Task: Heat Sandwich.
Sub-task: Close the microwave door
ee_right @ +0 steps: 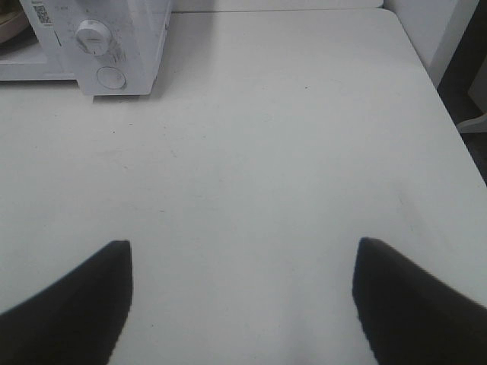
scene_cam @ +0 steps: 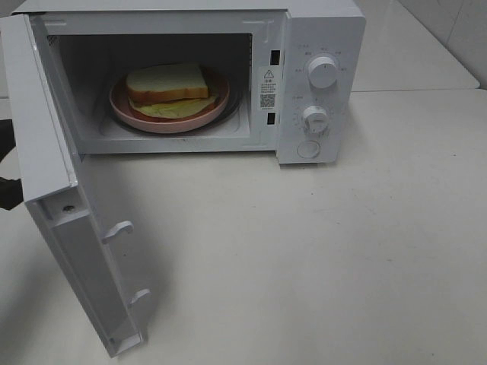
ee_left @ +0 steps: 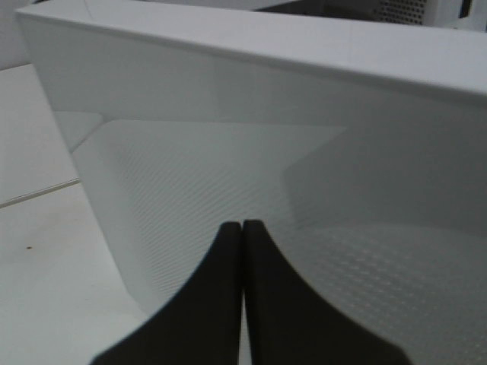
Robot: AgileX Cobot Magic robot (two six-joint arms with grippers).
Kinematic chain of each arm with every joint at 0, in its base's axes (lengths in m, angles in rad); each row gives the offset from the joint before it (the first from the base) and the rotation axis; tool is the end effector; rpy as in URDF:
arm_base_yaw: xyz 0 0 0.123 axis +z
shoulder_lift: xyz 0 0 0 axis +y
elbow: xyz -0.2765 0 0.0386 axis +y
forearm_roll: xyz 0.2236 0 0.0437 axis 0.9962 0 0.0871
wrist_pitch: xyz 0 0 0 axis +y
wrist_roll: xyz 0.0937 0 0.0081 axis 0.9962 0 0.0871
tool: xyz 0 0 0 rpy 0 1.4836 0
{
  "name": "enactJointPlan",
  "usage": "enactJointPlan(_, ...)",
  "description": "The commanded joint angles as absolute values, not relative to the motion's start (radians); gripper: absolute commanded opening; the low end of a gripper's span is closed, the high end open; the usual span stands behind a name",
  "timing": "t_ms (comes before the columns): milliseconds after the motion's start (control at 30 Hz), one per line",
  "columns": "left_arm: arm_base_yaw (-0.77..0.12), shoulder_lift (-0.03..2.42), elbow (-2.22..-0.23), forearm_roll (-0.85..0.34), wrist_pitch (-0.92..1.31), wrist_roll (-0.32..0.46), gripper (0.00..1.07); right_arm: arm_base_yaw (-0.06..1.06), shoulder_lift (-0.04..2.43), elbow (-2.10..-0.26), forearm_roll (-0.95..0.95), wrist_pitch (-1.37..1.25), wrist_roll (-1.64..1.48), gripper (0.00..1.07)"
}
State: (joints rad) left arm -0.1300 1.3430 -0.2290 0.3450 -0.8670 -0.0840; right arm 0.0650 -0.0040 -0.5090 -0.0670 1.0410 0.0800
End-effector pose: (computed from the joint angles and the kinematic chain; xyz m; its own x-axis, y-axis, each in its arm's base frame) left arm 0.1974 -0.0502 0.2024 -0.1310 0.1574 -0.9788 0.3993 0.9120 0.0932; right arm -0.0180 -0.0066 0.2683 -0.4250 0.0184 -0.9050 0.0069 0.9998 0.0171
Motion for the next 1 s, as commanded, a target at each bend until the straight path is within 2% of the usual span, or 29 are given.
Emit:
enactJointPlan(33,-0.188,1.393,-0.261,0.335,-0.886,-0.086,0.0,0.059,-0.03,-0.506,-0.064,1.037,0.068,0.76)
enactJointPlan(167,-0.227,1.42,-0.28,0.302,-0.892,-0.085,0.0,0.059,-0.03,-0.506,-0.064,1.037,0.068,0.76)
enactJointPlan(200,-0.26,1.439,-0.292,0.25,-0.893,-0.08,0.0,0.059,-0.03,-0.506,-0.064,1.037,0.068,0.76)
enactJointPlan(333,-0.308,1.462,-0.309,0.184,-0.891,-0.052,0.0,0.059,-0.03,-0.506,-0.064,1.037,0.068,0.76)
enactJointPlan(433,-0.38,1.495,-0.341,0.07,-0.89,-0.029,0.0,0.059,-0.03,-0.506,-0.064,1.037,0.068,0.76)
enactJointPlan(500,-0.4,1.504,-0.349,0.035,-0.89,-0.024,0.0,0.059,-0.03,-0.506,-0.064,1.037,0.068,0.76)
enactJointPlan(533,-0.441,1.525,-0.371,-0.027,-0.89,0.0,0.0,0.059,-0.03,-0.506,-0.064,1.037,0.068,0.76)
enactJointPlan(600,-0.457,1.533,-0.38,-0.05,-0.889,0.016,0.0,0.059,-0.03,-0.506,-0.064,1.037,0.068,0.76)
enactJointPlan(667,-0.507,1.565,-0.414,-0.121,-0.884,0.068,0.0,0.059,-0.03,-0.506,-0.064,1.037,0.068,0.76)
enactJointPlan(900,-0.601,1.636,-0.486,-0.224,-0.883,0.111,0.0,0.059,-0.03,-0.506,-0.064,1.037,0.068,0.76)
enactJointPlan(1000,-0.652,1.682,-0.543,-0.265,-0.883,0.152,0.0,0.059,-0.03,-0.506,-0.064,1.037,0.068,0.76)
